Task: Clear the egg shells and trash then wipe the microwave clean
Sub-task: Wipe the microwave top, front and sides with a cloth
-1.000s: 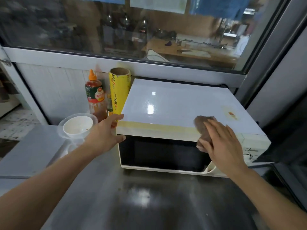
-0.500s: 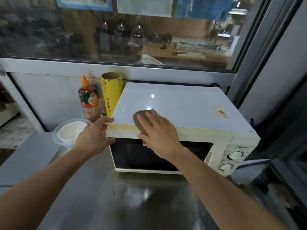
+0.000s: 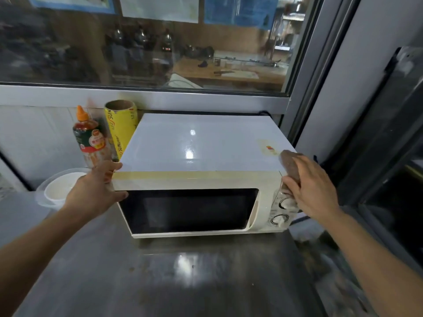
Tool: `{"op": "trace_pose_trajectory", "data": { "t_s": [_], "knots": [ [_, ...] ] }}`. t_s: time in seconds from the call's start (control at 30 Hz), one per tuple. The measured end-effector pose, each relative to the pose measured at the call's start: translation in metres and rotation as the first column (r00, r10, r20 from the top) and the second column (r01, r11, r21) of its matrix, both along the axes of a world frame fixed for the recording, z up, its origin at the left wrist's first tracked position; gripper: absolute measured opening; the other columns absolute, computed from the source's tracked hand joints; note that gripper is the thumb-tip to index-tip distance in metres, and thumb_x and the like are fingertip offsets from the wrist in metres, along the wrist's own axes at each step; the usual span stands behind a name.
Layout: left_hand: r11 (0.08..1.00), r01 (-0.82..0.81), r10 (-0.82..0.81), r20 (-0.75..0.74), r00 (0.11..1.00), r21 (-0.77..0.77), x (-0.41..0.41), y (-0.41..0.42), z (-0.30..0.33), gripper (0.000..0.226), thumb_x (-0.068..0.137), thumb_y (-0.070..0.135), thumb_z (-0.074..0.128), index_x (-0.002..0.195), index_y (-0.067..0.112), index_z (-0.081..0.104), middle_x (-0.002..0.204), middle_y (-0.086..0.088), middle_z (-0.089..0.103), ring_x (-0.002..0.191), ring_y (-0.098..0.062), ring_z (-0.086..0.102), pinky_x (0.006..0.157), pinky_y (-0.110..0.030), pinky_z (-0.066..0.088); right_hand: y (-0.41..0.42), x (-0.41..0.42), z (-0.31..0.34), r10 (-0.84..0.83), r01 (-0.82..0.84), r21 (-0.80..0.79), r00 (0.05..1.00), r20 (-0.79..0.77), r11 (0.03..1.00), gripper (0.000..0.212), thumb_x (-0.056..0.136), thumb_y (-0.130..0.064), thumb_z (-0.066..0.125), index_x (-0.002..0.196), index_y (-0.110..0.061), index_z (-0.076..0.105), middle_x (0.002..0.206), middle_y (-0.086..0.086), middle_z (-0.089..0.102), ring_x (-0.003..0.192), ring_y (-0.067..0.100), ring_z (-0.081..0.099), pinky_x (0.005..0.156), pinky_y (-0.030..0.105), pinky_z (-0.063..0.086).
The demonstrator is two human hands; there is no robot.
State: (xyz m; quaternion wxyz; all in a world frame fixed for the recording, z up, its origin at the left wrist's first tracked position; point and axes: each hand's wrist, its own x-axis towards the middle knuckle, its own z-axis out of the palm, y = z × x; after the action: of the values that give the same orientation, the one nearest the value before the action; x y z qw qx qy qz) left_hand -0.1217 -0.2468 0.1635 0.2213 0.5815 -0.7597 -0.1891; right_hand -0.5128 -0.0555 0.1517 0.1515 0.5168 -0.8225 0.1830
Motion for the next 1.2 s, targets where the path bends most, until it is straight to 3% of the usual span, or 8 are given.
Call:
{"op": "trace_pose_trajectory", "data": {
  "t_s": [0.13, 0.3, 0.47, 0.63, 0.83, 1.03, 1.13, 1.2],
  "knots": [
    [1.0, -0.011, 0.012, 0.065, 0.998, -0.023, -0.005, 0.004, -0.002, 0.077, 0.065, 0.018, 0.083, 0.131, 0.023, 0.045, 0.127, -0.014, 0.057, 0.112, -0.039, 0.054, 0.09, -0.047, 0.045, -0.011, 0.036, -0.015, -0.083, 0.084, -0.157, 0.996, 0.012, 0.984, 0.061, 0.088, -0.043, 0.03, 0.131, 0.0, 0.04, 0.134, 0.021, 0.044, 0.127, 0.04, 0.036, 0.108, 0.052, 0.029],
    [0.98, -0.014, 0.06, 0.225, 0.972, -0.2, -0.028, 0.024, -0.001, 0.079, 0.064, 0.027, 0.082, 0.133, 0.02, 0.044, 0.142, -0.013, 0.035, 0.129, -0.039, 0.028, 0.103, -0.056, 0.027, -0.036, 0.091, -0.031, 0.092, -0.099, -0.18, 0.995, -0.043, 0.979, 0.058, 0.083, -0.017, 0.048, 0.137, -0.002, 0.034, 0.141, 0.021, 0.036, 0.138, 0.041, 0.025, 0.111, 0.053, 0.026],
    [0.852, 0.277, -0.171, 0.263, 0.949, -0.444, -0.086, 0.069, -0.011, 0.075, 0.06, 0.017, 0.082, 0.128, 0.017, 0.05, 0.141, -0.014, 0.041, 0.125, -0.04, 0.034, 0.098, -0.056, 0.031, -0.019, 0.06, -0.04, 0.142, -0.171, -0.181, 0.976, -0.163, 0.969, 0.07, 0.075, -0.016, 0.07, 0.136, -0.001, 0.038, 0.14, 0.02, 0.044, 0.134, 0.036, 0.038, 0.11, 0.047, 0.03],
    [0.723, 0.469, -0.331, 0.342, 0.88, -0.507, -0.14, 0.095, -0.018, 0.074, 0.057, 0.014, 0.079, 0.125, 0.016, 0.05, 0.135, -0.01, 0.047, 0.117, -0.033, 0.041, 0.096, -0.05, 0.035, 0.012, 0.006, -0.047, -0.014, 0.0, -0.362, 0.999, -0.036, 0.932, 0.053, 0.089, -0.018, 0.055, 0.136, 0.002, 0.041, 0.142, 0.02, 0.042, 0.132, 0.031, 0.033, 0.11, 0.049, 0.033],
    [0.711, 0.508, -0.315, 0.425, 0.849, -0.486, -0.153, 0.093, -0.029, 0.08, 0.055, 0.011, 0.078, 0.129, 0.015, 0.048, 0.131, -0.007, 0.051, 0.114, -0.031, 0.044, 0.094, -0.051, 0.037, 0.012, 0.016, -0.045, -0.142, 0.226, -0.57, 0.972, 0.188, 0.79, 0.052, 0.078, -0.007, 0.069, 0.128, -0.001, 0.053, 0.124, 0.022, 0.048, 0.114, 0.029, 0.045, 0.096, 0.035, 0.043],
    [0.712, 0.49, -0.287, 0.428, 0.857, -0.504, -0.152, 0.092, -0.036, 0.085, 0.055, 0.009, 0.076, 0.134, 0.014, 0.045, 0.134, -0.007, 0.05, 0.114, -0.031, 0.044, 0.096, -0.053, 0.037, -0.005, 0.074, -0.06, 0.086, 0.145, -0.724, 0.958, 0.272, 0.674, 0.036, 0.079, -0.001, 0.064, 0.115, 0.003, 0.06, 0.108, 0.019, 0.053, 0.103, 0.019, 0.051, 0.097, 0.012, 0.038],
    [0.707, 0.479, -0.281, 0.416, 0.865, -0.52, -0.152, 0.092, -0.04, 0.086, 0.056, 0.008, 0.075, 0.136, 0.014, 0.044, 0.135, -0.007, 0.049, 0.113, -0.029, 0.041, 0.095, -0.053, 0.037, -0.001, 0.073, -0.05, 0.118, 0.174, -0.698, 0.93, 0.349, 0.695, 0.032, 0.075, -0.001, 0.071, 0.105, 0.001, 0.061, 0.106, 0.016, 0.052, 0.098, 0.015, 0.051, 0.089, 0.005, 0.035],
    [0.707, 0.464, -0.276, 0.396, 0.876, -0.534, -0.154, 0.092, -0.043, 0.086, 0.056, 0.007, 0.074, 0.136, 0.014, 0.043, 0.135, -0.008, 0.049, 0.113, -0.029, 0.039, 0.095, -0.053, 0.036, -0.002, 0.073, -0.045, 0.116, 0.173, -0.654, 0.92, 0.374, 0.737, 0.031, 0.075, -0.009, 0.074, 0.102, -0.003, 0.059, 0.106, 0.013, 0.051, 0.094, 0.016, 0.054, 0.082, 0.01, 0.04]
  ]
}}
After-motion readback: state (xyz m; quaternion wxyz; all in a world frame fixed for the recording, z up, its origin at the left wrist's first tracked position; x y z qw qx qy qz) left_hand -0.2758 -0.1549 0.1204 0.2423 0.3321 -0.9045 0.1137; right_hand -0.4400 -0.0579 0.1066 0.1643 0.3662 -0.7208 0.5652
